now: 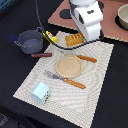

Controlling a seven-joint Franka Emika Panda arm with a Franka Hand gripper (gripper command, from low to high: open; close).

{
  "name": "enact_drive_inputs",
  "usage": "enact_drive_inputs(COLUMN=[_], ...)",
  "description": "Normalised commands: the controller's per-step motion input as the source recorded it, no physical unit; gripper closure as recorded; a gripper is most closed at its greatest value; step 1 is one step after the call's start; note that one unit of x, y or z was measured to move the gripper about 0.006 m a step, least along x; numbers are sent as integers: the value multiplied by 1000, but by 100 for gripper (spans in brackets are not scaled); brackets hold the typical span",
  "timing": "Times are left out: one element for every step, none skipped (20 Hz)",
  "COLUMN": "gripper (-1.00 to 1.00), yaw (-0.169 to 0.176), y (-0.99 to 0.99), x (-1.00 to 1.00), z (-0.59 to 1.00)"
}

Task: Interact with the objects in diverse but meaningful ways.

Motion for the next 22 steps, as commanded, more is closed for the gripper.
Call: enact_drive_inputs(gripper=[100, 100, 100, 100, 100, 100, 100, 100, 100, 100, 100, 100, -100, -100, -100, -100, -100, -100, -100, -100, -100, -100], yaw=[30, 30, 32, 36, 43, 45, 45, 44, 42, 41, 38, 36, 38, 36, 35, 34, 30, 19, 0, 0, 0, 0], y=[243, 217, 203, 209, 223, 231, 246, 263, 274, 271, 274, 286, 269, 263, 269, 274, 266, 243, 211, 220, 206, 197], x=[0, 0, 0, 0, 0, 0, 0, 0, 0, 0, 0, 3, 0, 0, 0, 0, 0, 0, 14, 0, 0, 0], z=[-269, -314, -323, -337, -349, -354, -337, -326, -277, -220, -186, -160, -146, -146, -120, -83, 0, 0, 240, 457, 514, 549])
